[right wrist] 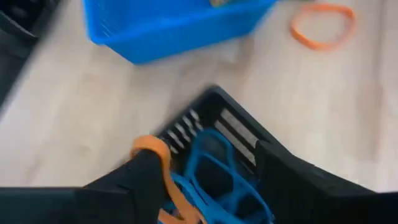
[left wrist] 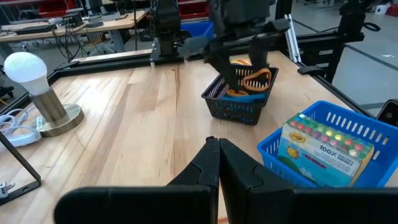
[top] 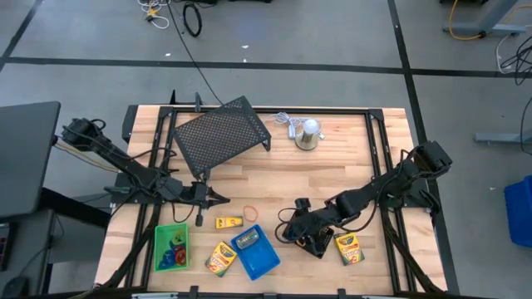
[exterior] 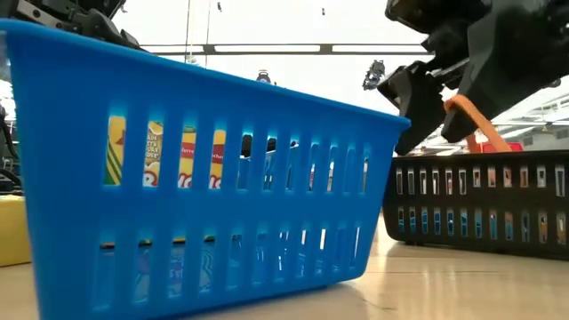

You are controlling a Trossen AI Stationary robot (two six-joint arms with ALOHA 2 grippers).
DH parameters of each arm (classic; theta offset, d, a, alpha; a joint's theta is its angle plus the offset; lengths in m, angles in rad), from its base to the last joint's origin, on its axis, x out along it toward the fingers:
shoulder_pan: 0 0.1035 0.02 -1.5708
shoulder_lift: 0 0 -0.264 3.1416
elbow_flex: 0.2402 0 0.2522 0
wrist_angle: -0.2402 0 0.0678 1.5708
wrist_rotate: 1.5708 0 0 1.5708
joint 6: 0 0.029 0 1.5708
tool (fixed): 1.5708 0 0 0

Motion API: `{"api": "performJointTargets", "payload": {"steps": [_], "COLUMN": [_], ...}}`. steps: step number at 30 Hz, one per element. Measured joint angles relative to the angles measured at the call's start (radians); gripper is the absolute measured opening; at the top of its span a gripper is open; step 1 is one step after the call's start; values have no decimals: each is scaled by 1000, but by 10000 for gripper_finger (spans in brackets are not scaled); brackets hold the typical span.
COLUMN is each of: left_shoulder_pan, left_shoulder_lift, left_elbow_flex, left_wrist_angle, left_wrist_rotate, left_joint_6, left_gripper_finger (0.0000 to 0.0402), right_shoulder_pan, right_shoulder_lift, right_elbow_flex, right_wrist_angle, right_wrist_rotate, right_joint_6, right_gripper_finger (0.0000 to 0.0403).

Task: Pick & Place Office Desk Supplies
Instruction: Put the orange rubber band into the black bin, then put the yellow crayon box into the blue bin

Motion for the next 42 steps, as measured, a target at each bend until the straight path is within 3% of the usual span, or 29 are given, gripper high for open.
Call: {"api": "performJointTargets", "payload": {"steps": [5,15,26,32,42], "left_shoulder_pan": [0,0,0,0,0], "left_shoulder_lift": [0,0,0,0,0], "left_elbow_flex": [0,0,0,0,0], "left_wrist_angle": [-1,-8,-17,-16,-16], "left_wrist_rotate": [0,0,0,0,0], "left_joint_6": [0,2,4,6,13], "left_gripper_finger": [7,7,7,7,7], "right_shoulder_pan": [-1,13,122,194,216], "right_shoulder_lift": [0,0,0,0,0], "right_elbow_flex": [37,157,231,230,172], "right_wrist_angle": [-169,-428,-783,-869,-851], "right_wrist_rotate": [42,-21,-87,-162,-141], "right_joint_6": [14,73,388,513,525], "right_gripper_finger": [245,227,226,226,226]}}
